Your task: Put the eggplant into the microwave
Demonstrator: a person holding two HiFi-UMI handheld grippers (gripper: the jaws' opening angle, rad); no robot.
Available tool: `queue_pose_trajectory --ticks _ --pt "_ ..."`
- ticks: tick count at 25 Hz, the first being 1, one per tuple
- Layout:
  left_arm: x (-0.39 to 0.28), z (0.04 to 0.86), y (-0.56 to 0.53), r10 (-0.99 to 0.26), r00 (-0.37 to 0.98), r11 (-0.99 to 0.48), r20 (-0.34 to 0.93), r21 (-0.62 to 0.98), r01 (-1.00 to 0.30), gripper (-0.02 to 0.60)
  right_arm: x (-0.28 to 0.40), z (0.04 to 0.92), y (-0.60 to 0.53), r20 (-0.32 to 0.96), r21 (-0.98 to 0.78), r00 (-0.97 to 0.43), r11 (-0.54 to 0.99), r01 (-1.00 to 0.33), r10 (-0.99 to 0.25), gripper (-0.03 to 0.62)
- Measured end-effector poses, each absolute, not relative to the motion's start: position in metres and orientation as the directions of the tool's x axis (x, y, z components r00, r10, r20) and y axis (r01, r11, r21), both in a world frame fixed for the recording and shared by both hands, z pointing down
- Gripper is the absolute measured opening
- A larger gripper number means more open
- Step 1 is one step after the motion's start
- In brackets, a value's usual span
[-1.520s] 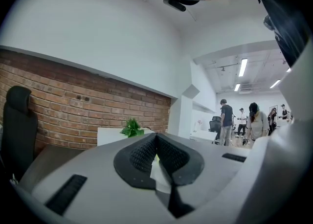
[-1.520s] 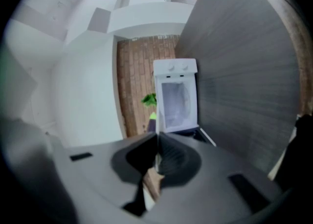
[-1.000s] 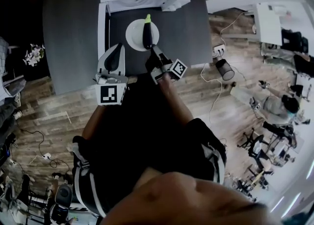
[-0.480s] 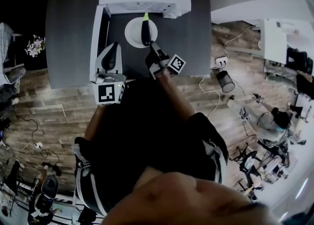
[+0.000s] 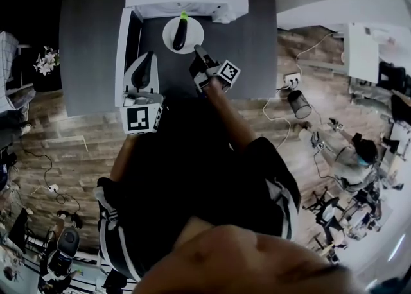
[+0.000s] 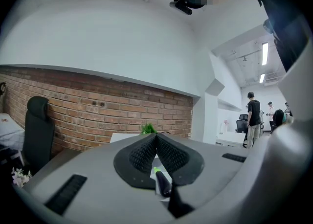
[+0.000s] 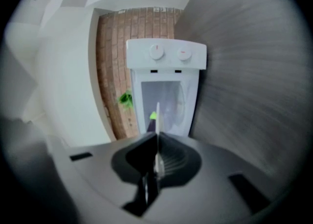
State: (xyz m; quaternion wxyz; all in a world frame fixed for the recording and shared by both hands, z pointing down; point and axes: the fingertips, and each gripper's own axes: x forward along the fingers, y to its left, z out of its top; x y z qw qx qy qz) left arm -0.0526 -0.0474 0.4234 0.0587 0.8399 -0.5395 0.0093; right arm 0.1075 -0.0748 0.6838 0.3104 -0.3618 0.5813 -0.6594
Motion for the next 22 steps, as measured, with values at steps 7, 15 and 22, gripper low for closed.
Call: queue_pose_trajectory --ticks 7,15,22 --pt "-0.054 0.421 -0.056 -0.902 0.425 -0.421 0.069 0.067 -0.905 0.035 0.101 0.701 -0.099 0.103 -0.991 -0.529 -0.134 0.021 -0.842 0.035" --pt "-0.060 0.419 -0.070 -0.906 0.418 -0.415 0.060 0.056 -0.908 0.035 0.099 0.717 -0.124 0.114 -0.991 -0.504 -0.135 0.004 -0.856 0.037" --pt "-0.062 0.423 -0.077 -0.907 0.415 -0.411 0.071 0.060 -0.910 0.035 0.105 0.736 -0.144 0.130 -0.990 -0.468 -0.142 -0.009 -0.874 0.035"
